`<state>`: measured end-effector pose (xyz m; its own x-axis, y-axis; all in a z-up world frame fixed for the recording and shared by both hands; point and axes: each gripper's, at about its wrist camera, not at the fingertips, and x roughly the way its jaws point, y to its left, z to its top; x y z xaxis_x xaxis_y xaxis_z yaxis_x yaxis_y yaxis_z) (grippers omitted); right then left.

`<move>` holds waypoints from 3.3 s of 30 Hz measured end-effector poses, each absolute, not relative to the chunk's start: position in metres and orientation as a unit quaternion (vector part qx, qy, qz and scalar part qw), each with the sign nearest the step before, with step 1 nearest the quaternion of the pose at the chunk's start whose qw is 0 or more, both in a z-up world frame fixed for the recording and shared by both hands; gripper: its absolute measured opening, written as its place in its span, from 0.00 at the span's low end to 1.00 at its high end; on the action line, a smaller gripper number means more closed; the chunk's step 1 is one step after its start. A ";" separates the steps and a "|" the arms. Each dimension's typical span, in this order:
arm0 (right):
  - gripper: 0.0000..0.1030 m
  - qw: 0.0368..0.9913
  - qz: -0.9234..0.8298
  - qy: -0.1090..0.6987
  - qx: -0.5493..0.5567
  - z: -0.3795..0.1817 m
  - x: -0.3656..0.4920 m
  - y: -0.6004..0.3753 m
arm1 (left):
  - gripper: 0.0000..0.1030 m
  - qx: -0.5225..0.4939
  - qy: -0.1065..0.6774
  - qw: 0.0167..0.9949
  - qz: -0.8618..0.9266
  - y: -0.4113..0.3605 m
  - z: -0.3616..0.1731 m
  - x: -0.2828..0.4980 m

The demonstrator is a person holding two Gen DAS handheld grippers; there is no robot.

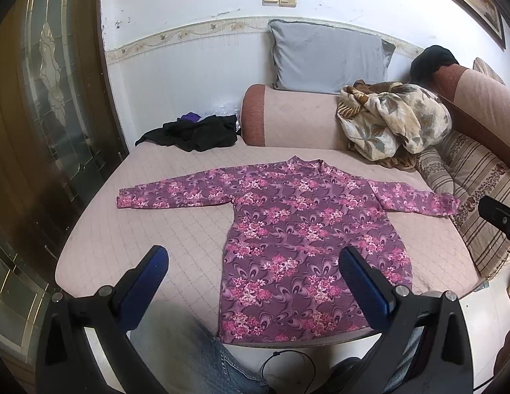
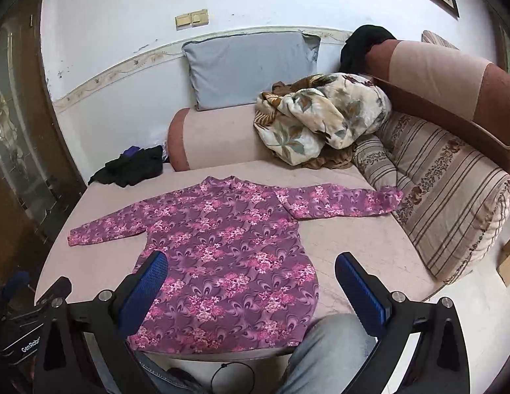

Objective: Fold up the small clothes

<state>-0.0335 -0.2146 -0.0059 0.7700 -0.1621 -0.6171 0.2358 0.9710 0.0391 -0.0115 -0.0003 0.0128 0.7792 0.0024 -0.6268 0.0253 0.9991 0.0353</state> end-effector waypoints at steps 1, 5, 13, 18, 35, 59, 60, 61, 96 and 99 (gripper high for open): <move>1.00 0.940 -0.108 0.320 0.054 -0.005 -0.034 -0.214 | 1.00 0.021 0.330 0.944 -0.007 0.000 0.013 -0.012; 1.00 0.941 -0.105 0.317 0.059 -0.003 -0.037 -0.216 | 1.00 0.021 0.329 0.944 -0.006 0.002 0.014 -0.014; 1.00 0.944 -0.088 0.312 0.057 -0.002 -0.043 -0.209 | 1.00 0.021 0.328 0.944 -0.005 0.004 0.015 -0.014; 1.00 0.944 -0.088 0.311 0.057 -0.002 -0.046 -0.205 | 1.00 0.021 0.328 0.944 -0.005 0.004 0.016 -0.015; 1.00 0.943 -0.081 0.312 0.087 -0.001 -0.051 -0.212 | 1.00 0.022 0.329 0.944 -0.005 0.007 0.018 -0.016; 1.00 0.940 -0.077 0.322 0.077 -0.008 -0.044 -0.210 | 1.00 0.024 0.334 0.942 -0.006 0.008 0.016 -0.024; 1.00 0.940 -0.077 0.323 0.077 -0.009 -0.044 -0.210 | 1.00 0.025 0.335 0.942 -0.006 0.008 0.016 -0.024; 1.00 0.940 -0.077 0.323 0.076 -0.009 -0.042 -0.210 | 1.00 0.025 0.335 0.942 -0.006 0.009 0.016 -0.025; 0.85 0.911 -0.116 0.371 0.140 -0.080 0.073 -0.320 | 1.00 0.027 0.434 0.899 -0.045 -0.053 -0.063 0.134; 0.85 0.910 -0.136 0.358 0.161 -0.091 0.085 -0.363 | 1.00 0.019 0.438 0.897 -0.063 -0.075 -0.071 0.160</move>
<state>0.0854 -0.3625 -0.0914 0.7065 -0.1325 -0.6952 0.3636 0.9107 0.1959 0.1600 -0.0746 -0.0706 0.6093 -0.0958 -0.7871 0.1287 0.9915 -0.0211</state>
